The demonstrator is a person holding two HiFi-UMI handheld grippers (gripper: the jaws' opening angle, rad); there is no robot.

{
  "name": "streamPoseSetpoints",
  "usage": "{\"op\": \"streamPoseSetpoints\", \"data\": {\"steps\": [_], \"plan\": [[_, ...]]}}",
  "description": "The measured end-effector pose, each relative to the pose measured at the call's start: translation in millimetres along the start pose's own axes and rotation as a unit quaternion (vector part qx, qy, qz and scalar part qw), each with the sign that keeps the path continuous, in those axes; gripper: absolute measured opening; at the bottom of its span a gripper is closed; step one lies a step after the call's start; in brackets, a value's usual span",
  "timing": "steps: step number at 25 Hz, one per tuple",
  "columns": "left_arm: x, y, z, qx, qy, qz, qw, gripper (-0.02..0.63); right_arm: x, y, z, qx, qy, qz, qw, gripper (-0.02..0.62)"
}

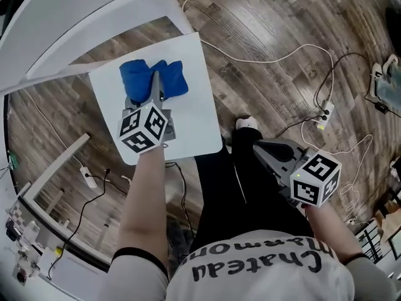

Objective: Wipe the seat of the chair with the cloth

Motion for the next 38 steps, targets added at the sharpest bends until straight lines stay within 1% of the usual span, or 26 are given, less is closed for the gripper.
{"op": "streamPoseSetpoints", "data": {"steps": [3,6,9,11,15,19,21,23,27,29,31,33,35,38], "plan": [[-26,-10,-71,-0.006,0.067,-0.018,0.9976,0.158,19,7,-6,-0.015,0.014,-0.027,0.999,0.017],[-49,-14,-133,0.009,0.124,-0.038,0.9916,0.155,37,11,-19,-0.026,0.020,-0.047,0.998,0.017],[-68,-16,-177,0.035,0.185,-0.049,0.9809,0.147,54,15,-27,-0.035,0.022,-0.063,0.997,0.017],[-69,-20,-193,0.043,0.206,-0.052,0.9762,0.149,67,16,-30,-0.038,0.022,-0.071,0.997,0.017],[-63,-28,-200,0.069,0.200,-0.072,0.9747,0.143,89,17,-42,-0.044,0.030,-0.090,0.994,0.017],[-54,-28,-197,0.073,0.202,-0.062,0.9747,0.126,104,18,-53,-0.046,0.034,-0.087,0.995,0.017],[-52,-31,-188,0.082,0.191,-0.058,0.9764,0.121,109,18,-56,-0.047,0.038,-0.087,0.994,0.017],[-48,-34,-174,0.086,0.172,-0.057,0.9797,0.117,110,18,-57,-0.047,0.040,-0.084,0.995,0.017],[-36,-37,-139,0.071,0.139,-0.046,0.9867,0.116,107,18,-51,-0.042,0.039,-0.070,0.996,0.017],[-30,-39,-118,0.074,0.123,-0.043,0.9887,0.117,101,16,-45,-0.039,0.036,-0.064,0.997,0.017],[-23,-40,-97,0.094,0.112,-0.041,0.9883,0.110,93,13,-40,-0.036,0.035,-0.060,0.997,0.017],[-17,-41,-77,0.114,0.110,-0.037,0.9867,0.104,84,8,-32,-0.032,0.031,-0.056,0.997,0.017],[-10,-41,-58,0.118,0.106,-0.032,0.9868,0.103,72,3,-22,-0.025,0.026,-0.050,0.998,0.017],[2,-40,-27,0.127,0.084,-0.030,0.9879,0.103,54,-3,-6,-0.016,0.018,-0.041,0.999,0.017]]}}
Point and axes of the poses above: the fingertips, and each gripper's own axes: x forward along the fingers, z to its right, y out of its top, the point moved 7 cm from there along -x, backward along the fingers, and after that the axes turned 3 degrees about x, right-handed, at the moved point
